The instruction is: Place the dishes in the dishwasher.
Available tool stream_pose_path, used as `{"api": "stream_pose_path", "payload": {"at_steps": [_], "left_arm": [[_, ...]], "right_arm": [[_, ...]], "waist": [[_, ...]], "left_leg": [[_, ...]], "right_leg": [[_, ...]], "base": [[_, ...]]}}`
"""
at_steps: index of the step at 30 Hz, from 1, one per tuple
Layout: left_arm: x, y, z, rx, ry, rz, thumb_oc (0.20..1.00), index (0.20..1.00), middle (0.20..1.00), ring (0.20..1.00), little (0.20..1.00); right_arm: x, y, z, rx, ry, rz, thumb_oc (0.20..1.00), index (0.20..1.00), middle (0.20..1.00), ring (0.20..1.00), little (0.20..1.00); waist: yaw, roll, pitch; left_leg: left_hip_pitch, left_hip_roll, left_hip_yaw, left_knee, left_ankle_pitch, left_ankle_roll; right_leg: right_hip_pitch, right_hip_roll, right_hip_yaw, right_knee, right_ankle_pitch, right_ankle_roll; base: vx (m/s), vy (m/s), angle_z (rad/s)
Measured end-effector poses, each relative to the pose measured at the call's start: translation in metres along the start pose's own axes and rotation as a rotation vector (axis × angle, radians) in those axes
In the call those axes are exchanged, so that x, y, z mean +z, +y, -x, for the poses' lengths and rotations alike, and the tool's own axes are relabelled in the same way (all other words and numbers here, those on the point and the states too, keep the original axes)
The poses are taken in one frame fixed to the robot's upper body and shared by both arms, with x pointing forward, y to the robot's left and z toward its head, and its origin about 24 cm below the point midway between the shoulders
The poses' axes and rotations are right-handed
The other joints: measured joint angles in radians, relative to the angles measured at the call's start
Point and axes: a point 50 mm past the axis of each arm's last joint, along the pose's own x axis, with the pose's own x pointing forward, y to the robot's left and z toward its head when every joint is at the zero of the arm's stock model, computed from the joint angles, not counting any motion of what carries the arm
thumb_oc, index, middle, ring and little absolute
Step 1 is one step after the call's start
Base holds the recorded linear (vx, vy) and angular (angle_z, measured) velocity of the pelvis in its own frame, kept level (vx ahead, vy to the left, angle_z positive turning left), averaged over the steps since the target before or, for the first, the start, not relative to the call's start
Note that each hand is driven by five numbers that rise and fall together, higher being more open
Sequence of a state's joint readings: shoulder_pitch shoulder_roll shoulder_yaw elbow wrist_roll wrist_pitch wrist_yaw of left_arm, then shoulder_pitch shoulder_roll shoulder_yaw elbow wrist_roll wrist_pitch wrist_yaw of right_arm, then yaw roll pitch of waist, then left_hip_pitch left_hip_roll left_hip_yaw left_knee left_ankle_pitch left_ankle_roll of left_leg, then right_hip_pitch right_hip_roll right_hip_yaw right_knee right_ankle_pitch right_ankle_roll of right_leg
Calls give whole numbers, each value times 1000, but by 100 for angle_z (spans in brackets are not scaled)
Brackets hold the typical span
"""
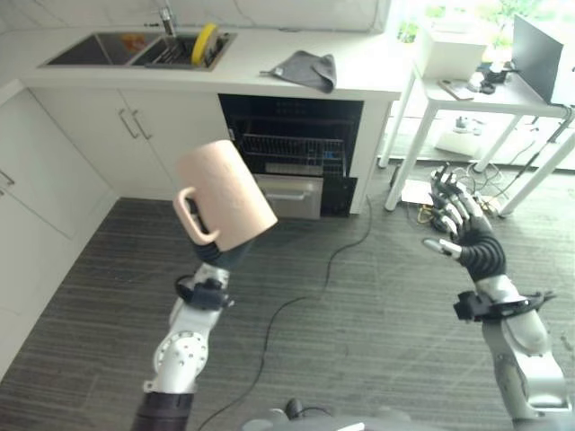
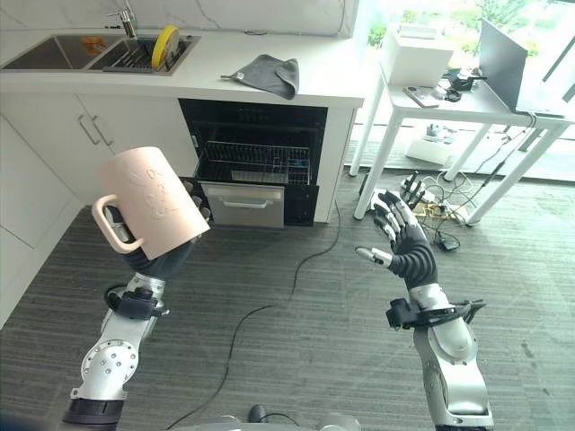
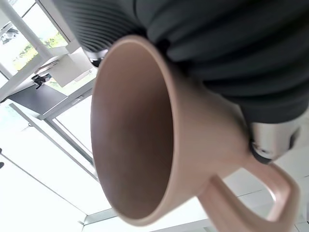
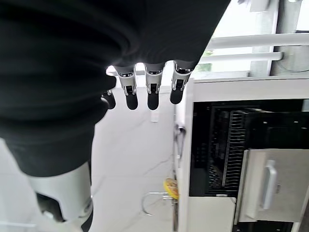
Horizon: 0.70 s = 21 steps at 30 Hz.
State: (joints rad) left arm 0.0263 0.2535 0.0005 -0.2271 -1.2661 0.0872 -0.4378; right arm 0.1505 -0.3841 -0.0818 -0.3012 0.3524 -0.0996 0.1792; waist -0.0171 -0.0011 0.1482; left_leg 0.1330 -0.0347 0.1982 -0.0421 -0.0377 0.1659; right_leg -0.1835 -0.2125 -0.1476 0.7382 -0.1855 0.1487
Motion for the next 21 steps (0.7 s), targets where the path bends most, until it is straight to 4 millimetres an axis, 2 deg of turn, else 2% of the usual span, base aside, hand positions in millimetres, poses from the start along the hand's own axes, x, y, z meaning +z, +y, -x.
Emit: {"api": "stream_pose_path", "payload": {"at_steps": [1, 2, 3, 4, 5, 6, 7, 8, 9, 11, 13, 14, 16, 17, 21], "left_arm": [[1, 0, -1, 2, 6, -7, 200, 200, 200, 200, 200], [3, 1, 0, 6, 14, -19, 200, 200, 200, 200, 200], [5, 2, 1, 12, 16, -26, 200, 200, 200, 200, 200], [7, 3, 3, 22, 9, -31, 200, 200, 200, 200, 200], [9, 4, 5, 31, 1, -36, 200, 200, 200, 200, 200], [11, 6, 8, 43, -6, -40, 200, 200, 200, 200, 200], [10, 7, 10, 54, -1, -38, 200, 200, 200, 200, 200], [9, 8, 13, 63, 5, -37, 200, 200, 200, 200, 200], [6, 8, 15, 66, 12, -28, 200, 200, 200, 200, 200], [-3, 7, 15, 58, 39, -2, 200, 200, 200, 200, 200], [-2, 4, 11, 29, 34, -5, 200, 200, 200, 200, 200], [1, 2, 7, 12, 27, -12, 200, 200, 200, 200, 200], [2, 0, 3, -7, 22, -16, 200, 200, 200, 200, 200], [3, -1, 1, -13, 19, -18, 200, 200, 200, 200, 200], [3, -1, 1, -16, 19, -20, 200, 200, 200, 200, 200]], "right_arm": [[0, 0, 0, 6, 7, 6, 1000, 1000, 1000, 1000, 1000], [0, -2, 0, 6, 9, 16, 1000, 1000, 1000, 1000, 1000], [0, -4, 0, 1, 13, 19, 1000, 1000, 1000, 1000, 1000], [-2, -6, 1, -3, 22, 22, 1000, 1000, 1000, 1000, 1000], [-2, -7, 1, -8, 21, 23, 1000, 1000, 1000, 1000, 1000], [-2, -7, 0, -7, 20, 23, 1000, 1000, 1000, 1000, 1000], [-2, -7, 0, -8, 20, 22, 1000, 1000, 1000, 1000, 1000], [-2, -7, 0, -16, 21, 20, 1000, 1000, 1000, 1000, 1000], [-3, -8, 0, -24, 24, 21, 1000, 1000, 1000, 1000, 1000], [-12, -14, 1, -64, 61, 22, 1000, 1000, 1000, 1000, 1000], [-13, -18, -1, -83, 71, 32, 1000, 1000, 1000, 1000, 1000], [-12, -19, -2, -88, 68, 40, 1000, 1000, 1000, 1000, 1000], [-4, -17, -5, -81, 35, 42, 1000, 1000, 1000, 1000, 1000], [0, -16, -7, -75, 16, 44, 1000, 1000, 1000, 1000, 1000], [-1, -16, -6, -73, 18, 45, 1000, 1000, 1000, 1000, 1000]], "waist": [[-10, 2, 1], [-20, -8, 1], [-25, -23, 2], [-23, -28, 1], [-27, -51, 4], [-26, -63, 7], [-28, -68, 5], [-28, -78, 4], [-26, -66, 7], [-49, -7, 18], [-55, 22, 22], [-61, 29, 23], [-61, 32, 27], [-69, 40, 32], [-98, 38, 40]], "left_leg": [[22, 12, -6, -20, 8, -46], [44, 12, -23, -28, -2, -73], [58, 10, -29, -27, -12, -88], [60, 11, -38, -28, -21, -97], [62, 6, -59, -28, -25, -103], [62, 6, -68, -28, -31, -112], [67, 6, -80, -28, -36, -121], [91, 8, -86, -25, -49, -141], [108, 21, -90, -16, -71, -170], [129, 77, -108, -1, -102, -199], [132, 118, -107, 14, -109, -211], [137, 139, -107, 29, -116, -224], [145, 163, -91, 57, -115, -225], [138, 172, -71, 62, -115, -224], [93, 188, -52, 94, -132, -205]], "right_leg": [[-26, 39, 3, -102, -1, 6], [-39, 72, -7, -198, 5, -3], [-53, 91, -12, -269, 17, -18], [-54, 116, -18, -369, 40, -18], [-55, 122, -27, -500, 96, -24], [-64, 122, -27, -573, 148, -28], [-53, 116, -18, -633, 196, -24], [-26, 118, -21, -657, 277, -27], [-10, 124, -22, -644, 346, -77], [25, 169, -54, -620, 297, -108], [45, 207, -72, -633, 282, -130], [58, 228, -89, -634, 268, -149], [77, 255, -90, -638, 252, -173], [71, 264, -91, -630, 249, -177], [20, 268, -88, -597, 235, -187]], "base": [[199, -46, 40], [214, -66, 52], [202, -93, 47], [165, -98, 47], [163, -104, 42], [97, -63, 40], [202, -162, 23], [235, -192, 16], [294, -252, 17], [211, -205, 26], [241, -242, 17], [201, -209, 8], [228, -302, -3], [200, -330, -4], [61, -193, -2]]}}
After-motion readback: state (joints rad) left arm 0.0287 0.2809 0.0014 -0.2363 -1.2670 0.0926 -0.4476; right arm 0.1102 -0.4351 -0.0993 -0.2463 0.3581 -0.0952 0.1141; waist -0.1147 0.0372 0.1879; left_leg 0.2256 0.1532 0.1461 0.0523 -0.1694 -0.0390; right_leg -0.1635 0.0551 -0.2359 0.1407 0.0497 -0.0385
